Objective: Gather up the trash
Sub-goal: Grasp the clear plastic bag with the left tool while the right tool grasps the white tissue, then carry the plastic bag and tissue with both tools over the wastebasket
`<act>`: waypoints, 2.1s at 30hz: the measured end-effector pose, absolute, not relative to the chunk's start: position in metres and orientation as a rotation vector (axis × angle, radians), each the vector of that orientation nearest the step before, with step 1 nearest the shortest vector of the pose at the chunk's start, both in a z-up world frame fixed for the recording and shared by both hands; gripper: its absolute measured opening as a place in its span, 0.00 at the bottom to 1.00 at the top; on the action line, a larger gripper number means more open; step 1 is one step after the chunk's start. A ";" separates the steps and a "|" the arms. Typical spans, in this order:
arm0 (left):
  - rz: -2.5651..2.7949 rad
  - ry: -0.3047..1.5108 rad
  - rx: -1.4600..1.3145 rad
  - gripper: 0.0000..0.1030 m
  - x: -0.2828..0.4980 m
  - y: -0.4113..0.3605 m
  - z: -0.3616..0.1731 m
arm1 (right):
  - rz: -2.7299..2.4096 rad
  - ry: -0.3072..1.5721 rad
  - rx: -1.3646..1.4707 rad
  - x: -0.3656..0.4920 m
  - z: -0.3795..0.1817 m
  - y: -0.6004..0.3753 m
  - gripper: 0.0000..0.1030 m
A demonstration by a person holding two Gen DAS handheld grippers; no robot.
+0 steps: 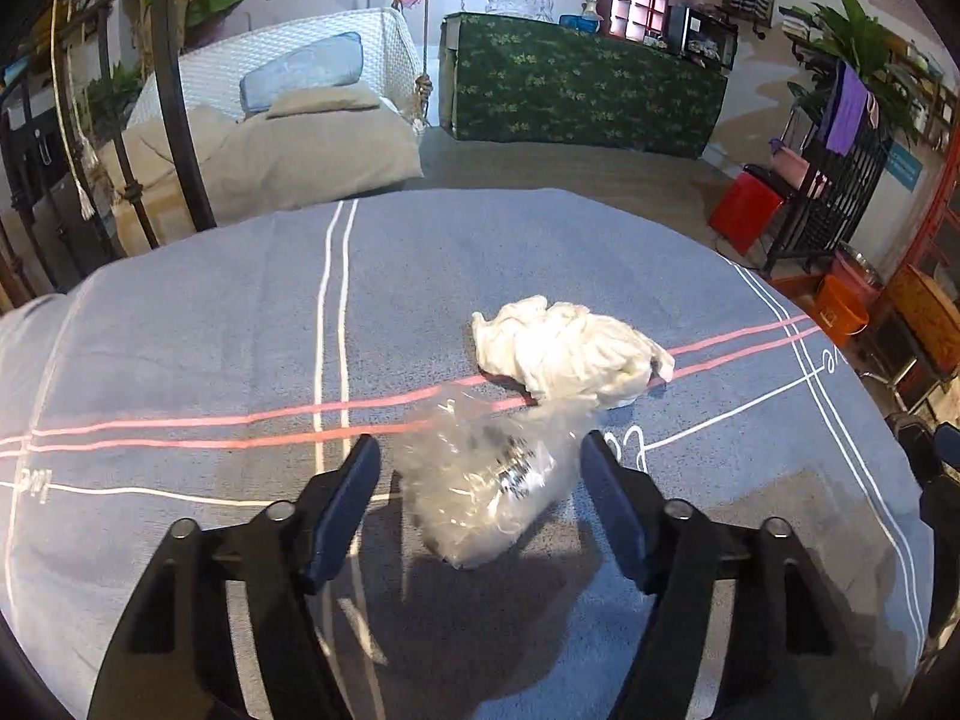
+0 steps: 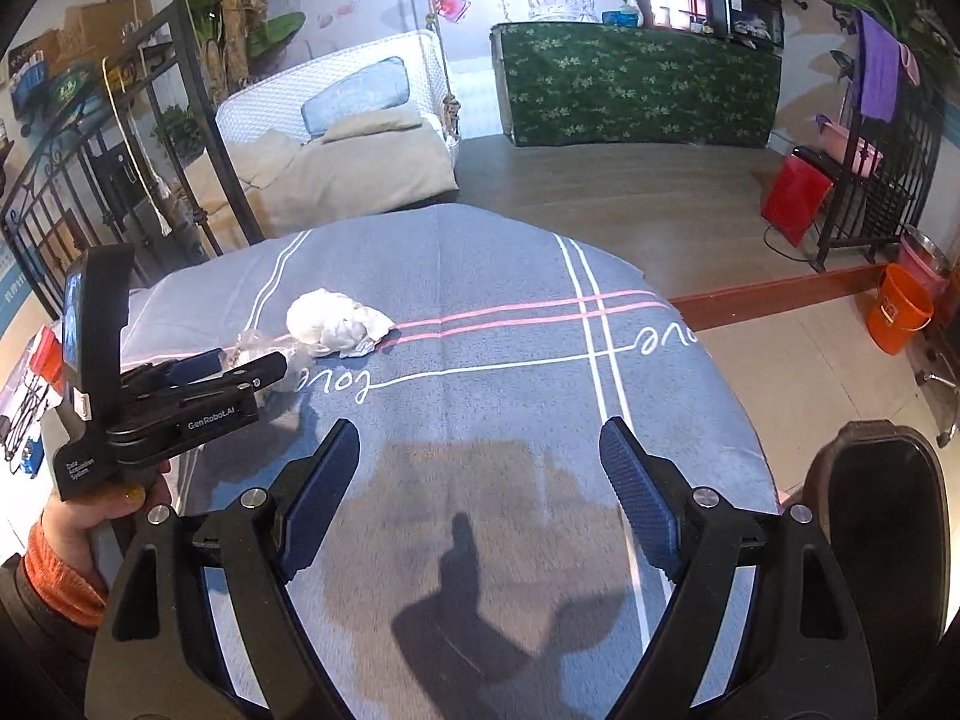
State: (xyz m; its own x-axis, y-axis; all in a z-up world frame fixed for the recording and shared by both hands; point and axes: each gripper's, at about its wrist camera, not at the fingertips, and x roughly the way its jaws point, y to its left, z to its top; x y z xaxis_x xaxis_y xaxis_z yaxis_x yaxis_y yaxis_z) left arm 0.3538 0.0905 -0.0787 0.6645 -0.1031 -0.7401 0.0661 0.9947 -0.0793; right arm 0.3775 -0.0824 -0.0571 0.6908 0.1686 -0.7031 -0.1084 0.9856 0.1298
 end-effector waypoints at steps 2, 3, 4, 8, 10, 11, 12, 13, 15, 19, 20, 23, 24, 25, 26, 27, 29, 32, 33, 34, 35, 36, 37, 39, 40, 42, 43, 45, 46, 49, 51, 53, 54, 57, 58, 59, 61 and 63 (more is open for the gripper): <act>-0.097 0.835 -0.054 0.54 0.354 0.092 -0.082 | 0.163 0.800 0.073 0.388 -0.058 -0.077 0.79; -0.098 0.824 -0.057 0.48 0.352 0.093 -0.081 | 0.169 0.804 0.073 0.391 -0.058 -0.075 0.79; -0.099 0.817 -0.061 0.46 0.349 0.094 -0.081 | 0.180 0.809 0.077 0.397 -0.059 -0.072 0.79; -0.096 0.775 -0.094 0.42 0.334 0.102 -0.070 | 0.224 0.822 0.065 0.422 -0.062 -0.053 0.79; -0.091 0.766 -0.110 0.42 0.330 0.108 -0.066 | 0.276 0.863 0.049 0.440 -0.070 -0.037 0.79; -0.087 0.763 -0.122 0.42 0.329 0.112 -0.064 | 0.292 0.875 0.044 0.448 -0.074 -0.028 0.79; -0.079 0.760 -0.133 0.42 0.325 0.116 -0.063 | 0.300 0.879 0.035 0.453 -0.077 -0.023 0.79; -0.071 0.756 -0.138 0.42 0.325 0.117 -0.061 | 0.314 0.885 0.018 0.459 -0.079 -0.015 0.79; -0.056 0.753 -0.140 0.42 0.319 0.123 -0.059 | 0.337 0.897 -0.011 0.469 -0.083 0.000 0.79; -0.036 0.771 -0.180 0.42 0.317 0.131 -0.060 | 0.359 0.918 -0.053 0.488 -0.090 0.021 0.79; -0.032 0.777 -0.190 0.42 0.316 0.132 -0.060 | 0.359 0.922 -0.064 0.493 -0.091 0.025 0.79; -0.021 0.783 -0.208 0.42 0.311 0.136 -0.061 | 0.358 0.929 -0.114 0.505 -0.095 0.036 0.75; -0.020 0.783 -0.211 0.42 0.310 0.137 -0.061 | 0.364 0.937 -0.131 0.509 -0.098 0.040 0.71; -0.021 0.783 -0.214 0.42 0.309 0.137 -0.061 | 0.373 0.951 -0.144 0.512 -0.100 0.044 0.58; -0.021 0.785 -0.213 0.42 0.309 0.135 -0.061 | 0.382 0.974 -0.163 0.514 -0.104 0.048 0.47; -0.022 0.785 -0.213 0.42 0.308 0.135 -0.062 | 0.372 0.970 -0.182 0.512 -0.105 0.050 0.45; -0.030 0.785 -0.218 0.42 0.309 0.136 -0.061 | 0.363 0.951 -0.211 0.506 -0.105 0.052 0.33; -0.038 0.786 -0.220 0.42 0.306 0.134 -0.061 | 0.386 0.935 -0.163 0.492 -0.097 0.044 0.31; -0.045 0.788 -0.221 0.42 0.305 0.132 -0.061 | 0.386 0.928 -0.158 0.489 -0.094 0.041 0.31; -0.051 0.789 -0.219 0.42 0.304 0.129 -0.061 | 0.384 0.913 -0.155 0.484 -0.090 0.038 0.31; -0.055 0.790 -0.217 0.42 0.303 0.130 -0.061 | 0.384 0.894 -0.154 0.477 -0.085 0.034 0.30; -0.060 0.788 -0.213 0.42 0.301 0.126 -0.060 | 0.387 0.888 -0.153 0.473 -0.083 0.032 0.30; -0.067 0.786 -0.213 0.42 0.299 0.123 -0.060 | 0.387 0.882 -0.145 0.467 -0.079 0.028 0.31; -0.078 0.782 -0.212 0.42 0.295 0.119 -0.058 | 0.384 0.872 -0.122 0.456 -0.074 0.020 0.31; -0.089 0.777 -0.208 0.42 0.291 0.114 -0.055 | 0.379 0.864 -0.113 0.448 -0.071 0.014 0.31; -0.109 0.777 -0.201 0.42 0.288 0.109 -0.054 | 0.362 0.843 -0.106 0.434 -0.066 0.005 0.31; -0.116 0.776 -0.201 0.42 0.285 0.105 -0.053 | 0.356 0.833 -0.104 0.427 -0.065 -0.001 0.31; -0.128 0.774 -0.200 0.42 0.278 0.098 -0.051 | 0.333 0.813 -0.097 0.412 -0.061 -0.013 0.31; -0.135 0.772 -0.198 0.42 0.275 0.094 -0.050 | 0.314 0.801 -0.090 0.403 -0.058 -0.021 0.31; -0.161 0.759 -0.177 0.42 0.264 0.078 -0.045 | 0.287 0.778 -0.066 0.382 -0.050 -0.042 0.31; -0.182 0.754 -0.169 0.42 0.256 0.067 -0.042 | 0.262 0.764 -0.057 0.366 -0.046 -0.056 0.31; -0.206 0.745 -0.164 0.42 0.249 0.056 -0.039 | 0.231 0.750 -0.058 0.350 -0.041 -0.069 0.31; -0.215 0.741 -0.161 0.42 0.246 0.052 -0.038 | 0.222 0.745 -0.056 0.344 -0.040 -0.074 0.31; -0.252 0.735 -0.149 0.42 0.238 0.036 -0.036 | 0.197 0.733 -0.049 0.325 -0.038 -0.092 0.31; -0.261 0.733 -0.143 0.42 0.236 0.030 -0.035 | 0.184 0.728 -0.049 0.318 -0.037 -0.098 0.31; -0.271 0.732 -0.138 0.42 0.234 0.024 -0.035 | 0.171 0.725 -0.046 0.311 -0.037 -0.105 0.31; -0.292 0.729 -0.131 0.42 0.233 0.016 -0.034 | 0.155 0.720 -0.025 0.299 -0.036 -0.117 0.31; -0.314 0.730 -0.124 0.42 0.232 0.006 -0.034 | 0.135 0.717 -0.007 0.289 -0.036 -0.129 0.31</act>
